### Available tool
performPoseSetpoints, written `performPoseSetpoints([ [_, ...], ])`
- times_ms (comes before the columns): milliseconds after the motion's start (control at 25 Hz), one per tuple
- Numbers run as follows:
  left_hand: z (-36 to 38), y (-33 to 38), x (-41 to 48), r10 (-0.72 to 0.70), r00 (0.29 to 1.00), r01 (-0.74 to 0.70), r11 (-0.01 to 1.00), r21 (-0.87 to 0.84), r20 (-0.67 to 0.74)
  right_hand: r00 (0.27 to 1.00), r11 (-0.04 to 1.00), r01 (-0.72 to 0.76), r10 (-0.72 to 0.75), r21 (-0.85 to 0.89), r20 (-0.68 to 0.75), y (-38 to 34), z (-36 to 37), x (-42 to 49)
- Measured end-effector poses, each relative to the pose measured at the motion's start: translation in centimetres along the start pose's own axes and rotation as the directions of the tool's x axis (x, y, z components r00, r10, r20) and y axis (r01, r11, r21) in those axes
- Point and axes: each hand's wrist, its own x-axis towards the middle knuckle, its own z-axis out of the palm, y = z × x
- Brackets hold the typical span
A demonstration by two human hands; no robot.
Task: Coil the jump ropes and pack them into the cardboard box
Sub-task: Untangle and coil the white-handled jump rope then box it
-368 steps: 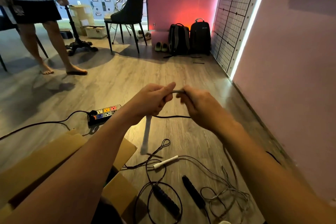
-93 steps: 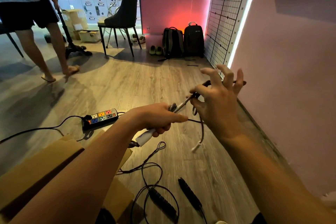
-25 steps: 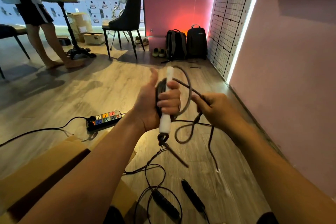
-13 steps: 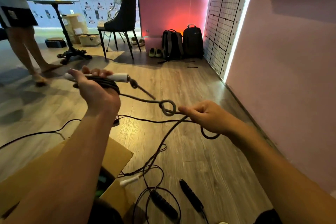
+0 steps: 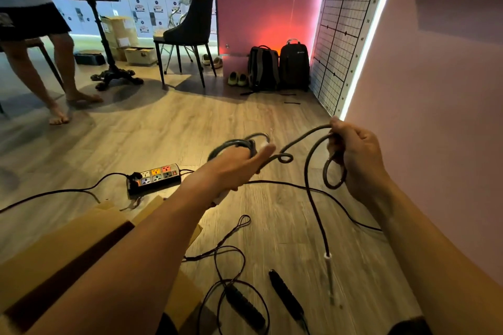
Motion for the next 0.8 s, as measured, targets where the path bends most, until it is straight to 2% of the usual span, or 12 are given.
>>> performPoseSetpoints([
  [120,0.7,0.8,-0.2,0.04,0.968,-0.013,0.994,-0.11,0.246,0.99,1.0,0.024,-0.027,-0.019,-0.135,0.4,-0.2,0.5],
  [200,1.1,0.8,-0.4,0.096,0.934,-0.019,0.975,-0.221,0.343,0.989,0.988,0.052,-0.071,-0.144,-0.129,0.7,-1.1,0.8],
  [280,0.8,0.5,-0.6,0.127,0.926,-0.002,0.943,-0.332,0.356,0.995,0.902,0.098,-0.083,-0.421,0.054,1.3,-2.5,1.0],
  [320,0.6,0.3,-0.7,0.14,0.927,0.002,0.926,-0.378,0.349,0.985,0.837,0.126,-0.043,-0.533,0.165,1.5,-3.1,1.0],
  [440,0.3,0.1,-0.7,0.158,0.925,0.018,0.891,-0.453,0.346,0.877,0.696,0.156,0.229,-0.701,0.423,1.8,-2.3,0.3],
  [520,0.6,0.6,-0.5,0.147,0.92,0.032,0.896,-0.443,0.363,0.828,0.641,0.203,0.291,-0.74,0.479,2.0,-0.4,-0.4],
  [600,1.1,1.3,-0.3,0.108,0.937,0.05,0.901,-0.432,0.334,0.854,0.697,0.221,0.2,-0.682,0.481,2.0,1.2,-1.0],
  [680,1.2,1.6,0.0,0.06,0.97,0.05,0.9,-0.434,0.237,0.889,0.789,0.201,0.102,-0.581,0.446,2.1,1.9,-1.0],
  [800,0.6,1.1,0.7,-0.059,0.995,0.024,0.931,-0.363,-0.086,0.923,0.779,0.26,-0.028,-0.57,0.383,1.7,1.4,-0.8],
])
